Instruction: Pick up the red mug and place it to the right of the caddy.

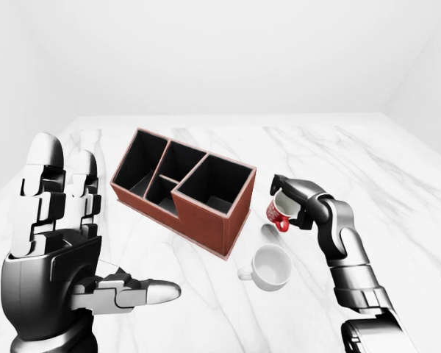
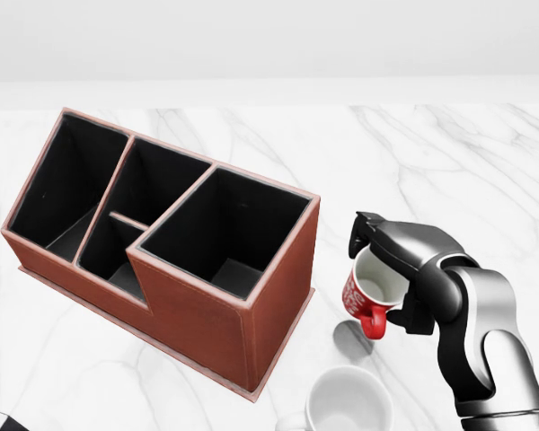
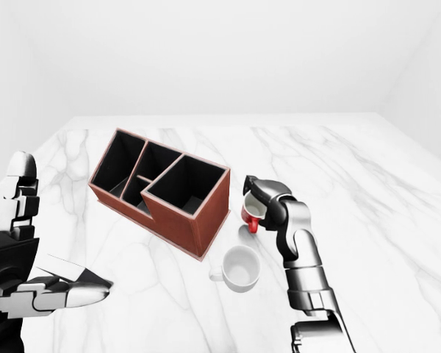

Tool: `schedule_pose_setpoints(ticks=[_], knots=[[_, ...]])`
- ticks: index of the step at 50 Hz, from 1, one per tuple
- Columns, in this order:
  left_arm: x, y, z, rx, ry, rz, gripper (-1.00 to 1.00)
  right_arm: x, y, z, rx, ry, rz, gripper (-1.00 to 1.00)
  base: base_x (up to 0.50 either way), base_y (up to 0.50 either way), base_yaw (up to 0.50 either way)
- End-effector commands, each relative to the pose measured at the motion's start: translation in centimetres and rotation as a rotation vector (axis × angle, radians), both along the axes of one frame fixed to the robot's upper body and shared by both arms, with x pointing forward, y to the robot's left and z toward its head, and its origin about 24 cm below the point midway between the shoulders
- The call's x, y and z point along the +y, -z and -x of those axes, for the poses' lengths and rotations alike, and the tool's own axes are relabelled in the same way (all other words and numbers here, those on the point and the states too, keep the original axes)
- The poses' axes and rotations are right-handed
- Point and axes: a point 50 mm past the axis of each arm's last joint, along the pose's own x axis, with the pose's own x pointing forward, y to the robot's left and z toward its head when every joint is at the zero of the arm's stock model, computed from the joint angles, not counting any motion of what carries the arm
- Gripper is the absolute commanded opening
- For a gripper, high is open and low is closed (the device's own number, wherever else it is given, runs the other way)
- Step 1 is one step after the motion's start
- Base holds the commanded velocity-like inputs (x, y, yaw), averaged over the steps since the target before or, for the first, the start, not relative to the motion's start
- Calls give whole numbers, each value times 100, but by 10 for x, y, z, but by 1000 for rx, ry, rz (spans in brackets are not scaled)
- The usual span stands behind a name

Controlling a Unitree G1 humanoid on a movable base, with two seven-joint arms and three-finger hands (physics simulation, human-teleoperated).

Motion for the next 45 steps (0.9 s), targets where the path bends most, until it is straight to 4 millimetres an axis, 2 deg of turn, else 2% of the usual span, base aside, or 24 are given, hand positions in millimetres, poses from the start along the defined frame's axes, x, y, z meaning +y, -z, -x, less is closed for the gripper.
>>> schedule_pose_setpoints(ticks=[1,10,19,36,45], knots=[[0,-1,0,-6,2,3,100,2,5,-4,28,9,44,-100,0,0,0],[0,1,1,11,7,7,100,11,16,-8,78,-13,29,-100,0,0,0],[0,1,0,7,9,14,100,11,29,-16,163,-13,-8,-100,0,0,0],[0,1,0,12,14,16,100,10,30,-26,206,-11,-41,-100,0,0,0],[-1,2,1,17,14,14,100,3,37,-27,248,8,-49,-100,0,0,0]])
